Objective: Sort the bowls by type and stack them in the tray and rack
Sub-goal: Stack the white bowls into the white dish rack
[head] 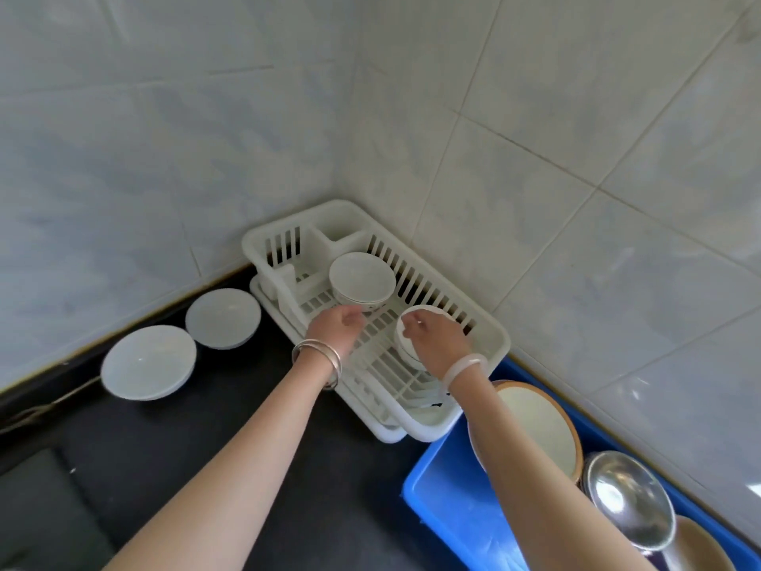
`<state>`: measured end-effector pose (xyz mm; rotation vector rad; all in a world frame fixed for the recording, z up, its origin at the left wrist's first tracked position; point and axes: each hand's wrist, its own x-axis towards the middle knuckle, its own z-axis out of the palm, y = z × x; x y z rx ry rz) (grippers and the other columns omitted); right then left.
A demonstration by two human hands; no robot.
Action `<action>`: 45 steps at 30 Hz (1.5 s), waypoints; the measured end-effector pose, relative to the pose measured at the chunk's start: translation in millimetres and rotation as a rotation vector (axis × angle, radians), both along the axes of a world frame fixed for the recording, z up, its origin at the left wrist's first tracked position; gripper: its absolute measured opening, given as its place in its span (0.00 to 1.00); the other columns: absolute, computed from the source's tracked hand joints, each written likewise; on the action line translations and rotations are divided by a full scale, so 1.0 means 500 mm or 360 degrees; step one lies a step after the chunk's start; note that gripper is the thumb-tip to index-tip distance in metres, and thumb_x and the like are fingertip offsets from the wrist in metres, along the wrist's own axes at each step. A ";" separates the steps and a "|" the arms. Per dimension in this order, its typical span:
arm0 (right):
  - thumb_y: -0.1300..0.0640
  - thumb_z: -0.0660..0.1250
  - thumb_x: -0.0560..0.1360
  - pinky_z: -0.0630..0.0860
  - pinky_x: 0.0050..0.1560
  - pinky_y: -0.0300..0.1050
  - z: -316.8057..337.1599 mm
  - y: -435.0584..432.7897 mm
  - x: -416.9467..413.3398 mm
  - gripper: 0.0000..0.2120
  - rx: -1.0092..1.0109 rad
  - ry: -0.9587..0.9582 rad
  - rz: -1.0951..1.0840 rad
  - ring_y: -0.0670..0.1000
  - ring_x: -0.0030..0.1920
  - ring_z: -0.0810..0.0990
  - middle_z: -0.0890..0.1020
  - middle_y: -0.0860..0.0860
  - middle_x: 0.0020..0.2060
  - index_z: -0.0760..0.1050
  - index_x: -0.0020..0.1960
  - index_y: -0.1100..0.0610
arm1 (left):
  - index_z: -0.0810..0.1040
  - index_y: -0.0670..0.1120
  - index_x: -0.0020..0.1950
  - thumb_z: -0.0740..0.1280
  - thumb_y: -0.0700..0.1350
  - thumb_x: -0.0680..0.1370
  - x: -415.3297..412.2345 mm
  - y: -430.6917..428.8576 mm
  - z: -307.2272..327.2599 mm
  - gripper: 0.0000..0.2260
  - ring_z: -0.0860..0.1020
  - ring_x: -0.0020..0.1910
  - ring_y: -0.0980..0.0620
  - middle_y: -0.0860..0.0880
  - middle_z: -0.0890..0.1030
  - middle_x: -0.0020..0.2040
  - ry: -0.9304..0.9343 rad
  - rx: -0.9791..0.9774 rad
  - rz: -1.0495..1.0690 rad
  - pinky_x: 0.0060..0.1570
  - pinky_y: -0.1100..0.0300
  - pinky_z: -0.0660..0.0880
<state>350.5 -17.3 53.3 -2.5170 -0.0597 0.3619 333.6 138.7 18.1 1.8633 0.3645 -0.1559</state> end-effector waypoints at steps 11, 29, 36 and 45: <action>0.51 0.54 0.80 0.77 0.50 0.52 -0.096 0.314 -0.095 0.16 0.0273 0.0312 0.0254 0.55 0.46 0.80 0.82 0.58 0.50 0.75 0.57 0.59 | 0.73 0.44 0.66 0.64 0.43 0.77 -0.208 0.263 -0.064 0.17 0.74 0.63 0.43 0.41 0.77 0.64 0.0040 0.0442 0.0864 0.63 0.53 0.68; 0.63 0.57 0.78 0.79 0.49 0.48 -0.237 0.492 0.022 0.16 0.0692 0.0724 -0.0359 0.62 0.55 0.80 0.79 0.66 0.56 0.70 0.62 0.69 | 0.64 0.46 0.73 0.65 0.33 0.75 -0.230 0.412 -0.204 0.27 0.74 0.64 0.46 0.45 0.72 0.69 0.0066 -0.0204 0.1428 0.54 0.64 0.64; 0.66 0.56 0.76 0.82 0.42 0.48 -0.186 0.479 0.023 0.16 0.0827 0.0618 -0.0357 0.54 0.37 0.84 0.79 0.54 0.34 0.71 0.62 0.64 | 0.67 0.47 0.71 0.64 0.33 0.74 -0.230 0.412 -0.213 0.26 0.74 0.64 0.47 0.46 0.73 0.68 -0.0030 -0.0341 0.1471 0.57 0.62 0.65; 0.64 0.61 0.75 0.83 0.45 0.53 -0.152 0.536 -0.030 0.05 0.0517 0.0519 0.0022 0.57 0.38 0.85 0.81 0.56 0.30 0.74 0.45 0.58 | 0.73 0.45 0.65 0.60 0.43 0.78 -0.230 0.417 -0.200 0.15 0.74 0.63 0.44 0.45 0.76 0.62 -0.0126 -0.1067 0.1700 0.61 0.54 0.71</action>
